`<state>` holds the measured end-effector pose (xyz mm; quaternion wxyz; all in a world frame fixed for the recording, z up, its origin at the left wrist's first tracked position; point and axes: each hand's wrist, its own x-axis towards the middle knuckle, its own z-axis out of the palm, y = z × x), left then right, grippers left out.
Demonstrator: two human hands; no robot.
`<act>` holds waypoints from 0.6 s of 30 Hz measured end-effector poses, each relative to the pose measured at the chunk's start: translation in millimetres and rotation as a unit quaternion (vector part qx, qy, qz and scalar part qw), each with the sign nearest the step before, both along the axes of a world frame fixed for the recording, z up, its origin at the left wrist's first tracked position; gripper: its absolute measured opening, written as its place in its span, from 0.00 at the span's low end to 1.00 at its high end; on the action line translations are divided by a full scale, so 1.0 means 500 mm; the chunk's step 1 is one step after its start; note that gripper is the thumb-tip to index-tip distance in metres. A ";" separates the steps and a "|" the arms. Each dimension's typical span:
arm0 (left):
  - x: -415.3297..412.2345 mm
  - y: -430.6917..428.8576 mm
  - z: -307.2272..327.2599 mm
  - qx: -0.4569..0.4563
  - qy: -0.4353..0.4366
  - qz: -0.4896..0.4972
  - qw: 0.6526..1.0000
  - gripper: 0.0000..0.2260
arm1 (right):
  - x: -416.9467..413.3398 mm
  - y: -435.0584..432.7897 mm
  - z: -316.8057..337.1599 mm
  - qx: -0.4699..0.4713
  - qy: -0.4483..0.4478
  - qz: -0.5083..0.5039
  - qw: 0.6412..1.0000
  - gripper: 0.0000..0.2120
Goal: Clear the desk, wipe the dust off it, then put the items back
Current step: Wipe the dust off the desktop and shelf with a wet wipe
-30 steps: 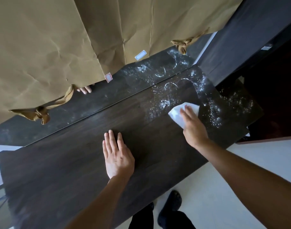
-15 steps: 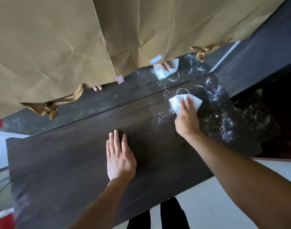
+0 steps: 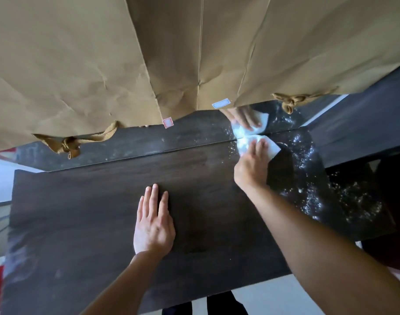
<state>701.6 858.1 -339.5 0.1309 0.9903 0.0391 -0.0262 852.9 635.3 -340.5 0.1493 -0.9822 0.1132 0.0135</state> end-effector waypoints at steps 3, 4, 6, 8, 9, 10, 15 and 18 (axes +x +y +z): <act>0.001 -0.003 0.004 0.000 -0.005 0.002 1.000 0.22 | -0.035 0.097 -0.003 0.002 -0.010 0.121 0.993 0.30; 0.002 -0.002 0.004 -0.002 -0.006 0.003 1.000 0.22 | -0.054 0.102 -0.001 0.003 -0.003 0.197 0.980 0.31; 0.000 -0.003 0.004 -0.006 -0.005 0.005 1.000 0.22 | -0.064 0.051 -0.001 0.030 -0.007 0.308 0.951 0.29; 0.000 -0.003 0.004 -0.005 -0.003 0.006 1.000 0.22 | -0.034 -0.041 0.002 0.040 -0.041 0.295 0.954 0.24; 0.000 -0.003 0.005 -0.006 -0.001 0.006 1.000 0.22 | -0.015 -0.087 0.009 0.030 -0.043 0.248 0.967 0.22; 0.001 -0.002 0.005 -0.008 -0.001 0.007 1.000 0.22 | 0.004 -0.123 0.013 0.022 -0.035 0.193 0.980 0.22; 0.002 -0.003 0.005 -0.009 -0.006 0.009 1.000 0.22 | -0.016 0.013 -0.006 0.006 -0.043 0.113 0.993 0.24; 0.002 -0.002 0.003 -0.011 -0.009 0.009 1.000 0.22 | -0.068 0.110 -0.016 0.061 -0.044 0.324 0.943 0.25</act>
